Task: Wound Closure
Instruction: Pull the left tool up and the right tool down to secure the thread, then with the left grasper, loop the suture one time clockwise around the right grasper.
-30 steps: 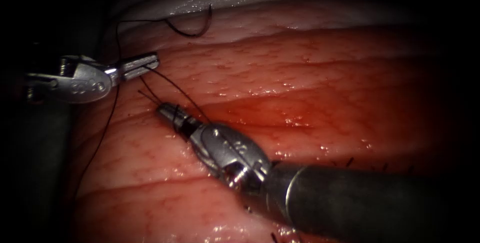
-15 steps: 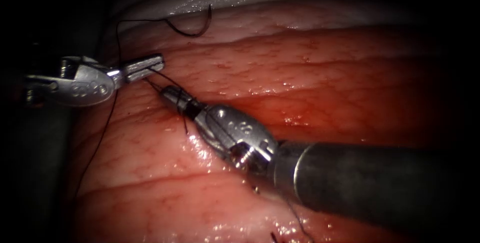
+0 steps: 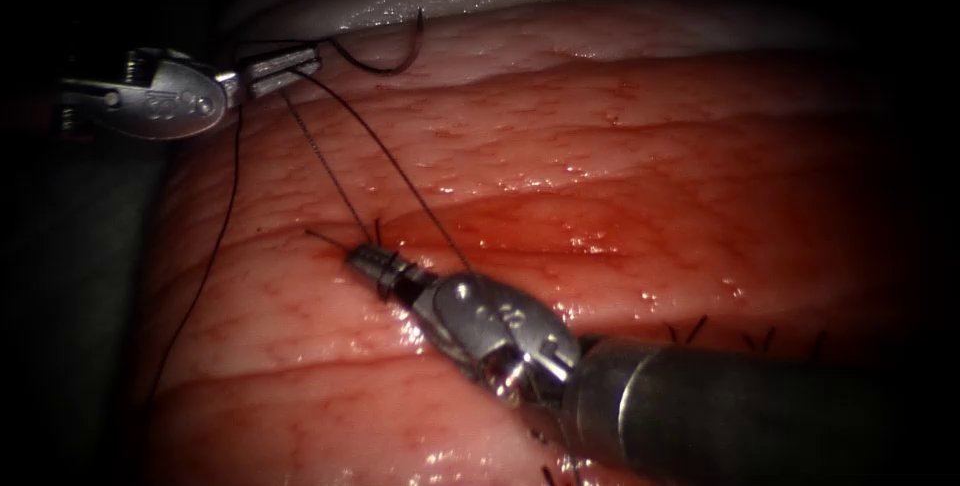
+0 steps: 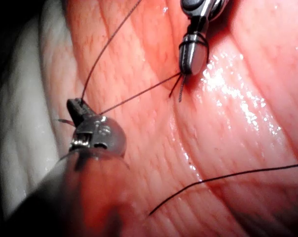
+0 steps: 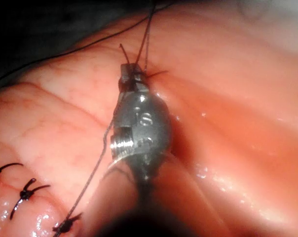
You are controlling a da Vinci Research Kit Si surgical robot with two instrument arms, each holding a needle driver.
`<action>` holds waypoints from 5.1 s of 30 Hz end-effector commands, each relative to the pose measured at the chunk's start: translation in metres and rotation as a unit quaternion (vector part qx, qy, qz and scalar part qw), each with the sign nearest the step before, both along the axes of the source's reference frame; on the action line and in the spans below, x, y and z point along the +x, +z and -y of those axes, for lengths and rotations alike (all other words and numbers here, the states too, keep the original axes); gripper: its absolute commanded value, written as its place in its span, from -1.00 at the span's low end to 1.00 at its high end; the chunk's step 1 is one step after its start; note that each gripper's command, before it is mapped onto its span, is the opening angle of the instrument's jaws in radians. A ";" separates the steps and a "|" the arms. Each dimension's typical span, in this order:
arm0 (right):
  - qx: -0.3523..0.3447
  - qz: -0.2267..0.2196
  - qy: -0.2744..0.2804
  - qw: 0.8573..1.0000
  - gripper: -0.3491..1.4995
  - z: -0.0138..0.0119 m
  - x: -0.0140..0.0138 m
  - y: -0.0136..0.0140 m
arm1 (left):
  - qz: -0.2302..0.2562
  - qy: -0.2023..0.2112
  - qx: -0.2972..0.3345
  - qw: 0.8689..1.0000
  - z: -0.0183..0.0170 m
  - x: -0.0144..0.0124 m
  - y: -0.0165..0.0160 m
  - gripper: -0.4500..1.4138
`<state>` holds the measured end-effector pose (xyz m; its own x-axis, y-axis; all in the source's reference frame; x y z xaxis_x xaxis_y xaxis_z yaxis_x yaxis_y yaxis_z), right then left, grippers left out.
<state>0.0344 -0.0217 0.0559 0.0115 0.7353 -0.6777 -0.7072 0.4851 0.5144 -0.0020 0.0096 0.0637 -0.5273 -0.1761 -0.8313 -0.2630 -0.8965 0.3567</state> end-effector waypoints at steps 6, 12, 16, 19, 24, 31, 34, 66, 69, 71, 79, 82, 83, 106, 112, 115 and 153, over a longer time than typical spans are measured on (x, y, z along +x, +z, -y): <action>-0.004 0.000 0.001 1.000 -1.00 0.0007 0.0015 0.0008 | -0.024 -0.010 -0.022 0.999 -0.0048 0.0001 0.0037 -1.00; -0.005 0.005 0.000 1.000 -1.00 0.0012 0.0020 0.0016 | -0.021 -0.022 -0.023 0.999 -0.0088 0.0008 0.0078 -1.00; -0.004 0.010 -0.001 1.000 -1.00 0.0014 0.0019 0.0020 | -0.021 -0.030 -0.027 0.999 -0.0110 0.0011 0.0107 -1.00; -0.006 0.014 -0.005 1.000 -1.00 0.0018 0.0019 0.0023 | -0.022 -0.033 -0.033 0.999 -0.0124 0.0012 0.0129 -1.00; -0.003 0.013 -0.002 1.000 -1.00 0.0021 0.0020 0.0024 | -0.018 -0.041 -0.034 0.998 -0.0133 0.0012 0.0156 -1.00; -0.002 0.013 -0.002 1.000 -1.00 0.0022 0.0020 0.0020 | -0.013 -0.046 -0.033 0.998 -0.0133 0.0013 0.0172 -1.00; -0.002 0.015 -0.001 1.000 -1.00 0.0023 0.0018 0.0018 | -0.011 -0.044 -0.032 0.998 -0.0136 0.0014 0.0172 -1.00; -0.243 -0.074 -0.215 0.943 -1.00 0.0023 -0.0002 0.0006 | 0.007 -0.056 -0.033 0.998 -0.0168 0.0019 0.0194 -1.00; -0.242 -0.077 -0.220 0.942 -1.00 0.0020 -0.0004 0.0013 | 0.007 -0.056 -0.032 0.998 -0.0168 0.0019 0.0193 -1.00; -0.244 -0.080 -0.222 0.941 -1.00 0.0021 -0.0004 0.0014 | 0.008 -0.056 -0.031 0.998 -0.0171 0.0020 0.0193 -1.00; -0.245 -0.102 -0.255 0.930 -1.00 0.0029 0.0009 0.0021 | 0.016 -0.057 -0.027 0.998 -0.0186 0.0021 0.0191 -1.00; -0.239 -0.101 -0.276 0.925 -1.00 0.0038 0.0016 0.0029 | 0.015 -0.057 -0.027 0.998 -0.0185 0.0021 0.0192 -1.00; -0.234 -0.099 -0.277 0.927 -1.00 0.0040 0.0017 0.0031 | 0.015 -0.058 -0.028 0.998 -0.0185 0.0021 0.0192 -1.00; -0.200 -0.071 -0.309 0.927 -1.00 0.0058 0.0013 0.0034 | 0.034 -0.060 -0.025 0.997 -0.0178 0.0024 0.0187 -1.00; -0.221 -0.078 -0.207 0.950 0.40 0.0041 0.0008 0.0036 | 0.146 -0.026 0.033 0.988 -0.0143 0.0021 0.0158 -1.00; -0.225 -0.067 -0.160 0.959 0.87 0.0029 0.0000 0.0033 | 0.203 0.024 0.069 0.976 -0.0109 0.0019 0.0121 -1.00; -0.016 -0.111 -0.242 0.964 -1.00 -0.0095 -0.0010 0.0022 | 0.180 0.173 0.080 0.965 0.0112 0.0009 -0.0106 -1.00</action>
